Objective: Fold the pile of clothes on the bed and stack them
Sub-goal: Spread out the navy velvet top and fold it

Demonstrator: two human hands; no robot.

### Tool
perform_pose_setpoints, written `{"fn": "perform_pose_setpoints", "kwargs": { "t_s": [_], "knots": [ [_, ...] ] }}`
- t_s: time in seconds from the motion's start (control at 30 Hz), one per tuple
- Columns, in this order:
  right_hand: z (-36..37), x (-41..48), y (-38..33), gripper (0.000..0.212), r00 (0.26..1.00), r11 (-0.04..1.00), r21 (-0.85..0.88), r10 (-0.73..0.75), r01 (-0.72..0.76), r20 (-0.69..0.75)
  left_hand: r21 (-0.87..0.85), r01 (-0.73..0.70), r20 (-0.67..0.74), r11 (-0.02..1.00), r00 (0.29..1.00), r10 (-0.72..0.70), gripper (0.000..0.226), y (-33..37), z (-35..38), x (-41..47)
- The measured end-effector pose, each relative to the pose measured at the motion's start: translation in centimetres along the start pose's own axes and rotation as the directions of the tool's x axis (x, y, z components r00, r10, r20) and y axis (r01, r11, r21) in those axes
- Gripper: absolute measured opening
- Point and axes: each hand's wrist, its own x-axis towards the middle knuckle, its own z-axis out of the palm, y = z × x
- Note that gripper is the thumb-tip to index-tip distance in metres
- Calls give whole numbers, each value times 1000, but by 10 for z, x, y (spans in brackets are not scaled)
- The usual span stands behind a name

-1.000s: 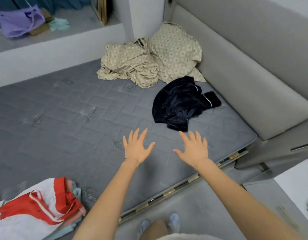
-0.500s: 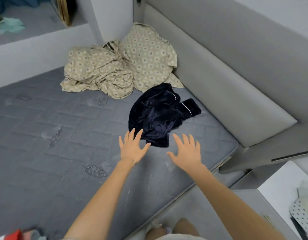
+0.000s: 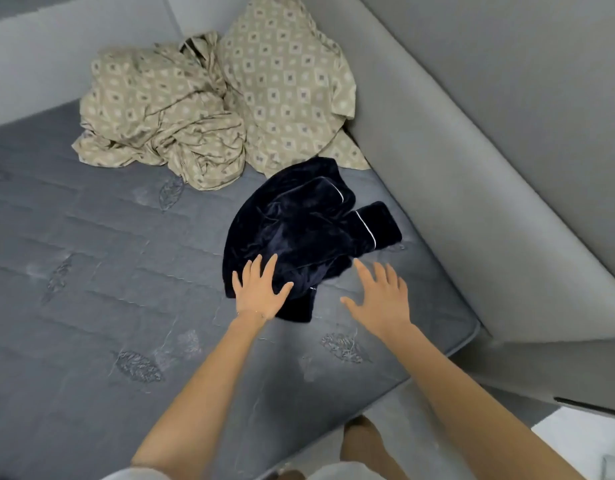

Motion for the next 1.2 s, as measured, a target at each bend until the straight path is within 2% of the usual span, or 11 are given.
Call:
{"fn": "perform_pose_setpoints", "kwargs": {
  "t_s": [0.23, 0.43, 0.5, 0.57, 0.67, 0.73, 0.8, 0.87, 0.93, 1.07, 1.2],
  "knots": [
    [39, 108, 43, 83, 988, 999, 34, -20, 15, 155, -93, 216, 42, 972, 976, -213, 66, 22, 65, 80],
    [83, 192, 50, 89, 988, 991, 89, -107, 97, 113, -15, 213, 91, 977, 973, -211, 78, 7, 117, 135],
    [97, 214, 49, 91, 987, 988, 94, -133, 125, 94, -43, 245, 99, 969, 966, -240, 78, 2, 132, 146],
    [113, 234, 46, 95, 985, 985, 99, -149, 140, 86, -89, 262, 32, 961, 965, -261, 70, -1, 143, 152],
    [132, 254, 36, 101, 974, 976, 71, -212, 207, 82, -159, 210, -99, 965, 969, -227, 43, -7, 145, 157],
    [141, 261, 30, 93, 967, 970, 48, -242, 239, 73, -212, 168, -133, 963, 971, -198, 32, -12, 139, 154],
    [140, 262, 27, 64, 969, 967, 70, -247, 246, 0, -253, 110, -170, 961, 973, -156, 27, -16, 129, 147],
    [127, 256, 24, 26, 962, 948, 173, -254, 269, -103, -297, 54, -233, 953, 964, -128, 21, -16, 113, 133],
    [102, 242, 17, 6, 958, 910, 301, -255, 284, -133, -365, 13, -312, 931, 940, -136, 17, -13, 90, 115],
    [44, 203, -16, 11, 957, 791, 544, -274, 278, -91, -490, -67, -432, 869, 884, -175, 12, -7, 28, 82],
    [4, 154, -52, 17, 941, 678, 677, -333, 285, -62, -474, -113, -512, 873, 842, -169, 5, -16, -35, 44]
  ]
}}
